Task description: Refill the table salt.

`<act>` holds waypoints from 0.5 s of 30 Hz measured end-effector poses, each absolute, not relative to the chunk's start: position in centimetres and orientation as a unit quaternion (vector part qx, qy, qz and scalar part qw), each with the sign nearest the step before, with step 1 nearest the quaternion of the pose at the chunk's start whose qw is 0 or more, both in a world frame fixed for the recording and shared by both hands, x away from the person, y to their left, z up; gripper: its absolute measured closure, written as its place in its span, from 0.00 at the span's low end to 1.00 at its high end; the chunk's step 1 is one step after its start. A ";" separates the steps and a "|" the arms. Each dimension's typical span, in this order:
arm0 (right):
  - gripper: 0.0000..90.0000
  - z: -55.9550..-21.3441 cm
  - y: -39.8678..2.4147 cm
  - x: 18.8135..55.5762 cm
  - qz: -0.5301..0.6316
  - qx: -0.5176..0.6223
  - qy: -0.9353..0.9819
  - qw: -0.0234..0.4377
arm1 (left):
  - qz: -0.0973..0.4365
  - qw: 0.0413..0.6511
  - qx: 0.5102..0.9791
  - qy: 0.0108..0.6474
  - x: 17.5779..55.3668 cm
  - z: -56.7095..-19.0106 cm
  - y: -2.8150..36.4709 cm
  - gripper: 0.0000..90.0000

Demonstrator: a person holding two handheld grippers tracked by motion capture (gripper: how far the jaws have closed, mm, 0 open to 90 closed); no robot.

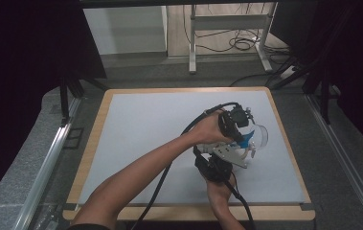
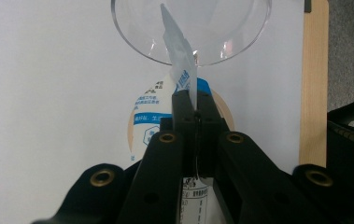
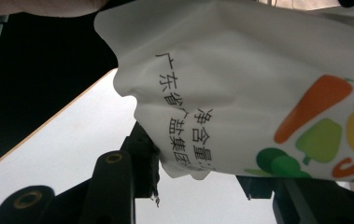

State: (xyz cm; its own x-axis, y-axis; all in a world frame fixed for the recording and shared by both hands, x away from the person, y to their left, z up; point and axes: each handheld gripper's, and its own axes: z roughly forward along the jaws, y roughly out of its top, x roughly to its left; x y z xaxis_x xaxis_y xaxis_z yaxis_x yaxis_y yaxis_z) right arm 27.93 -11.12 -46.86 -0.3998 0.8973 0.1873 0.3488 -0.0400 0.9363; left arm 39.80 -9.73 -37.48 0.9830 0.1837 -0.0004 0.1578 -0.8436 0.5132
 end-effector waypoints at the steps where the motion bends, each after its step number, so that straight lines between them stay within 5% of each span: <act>1: 0.62 -46.9 -11.1 27.9 0.535 0.484 0.643 0.257 | 0.024 0.265 0.960 0.089 39.8 -37.5 -9.7 1.00; 15: 0.62 -46.8 -11.2 28.0 0.536 0.486 0.641 0.257 | 0.023 0.262 0.961 0.087 39.8 -37.5 -9.9 1.00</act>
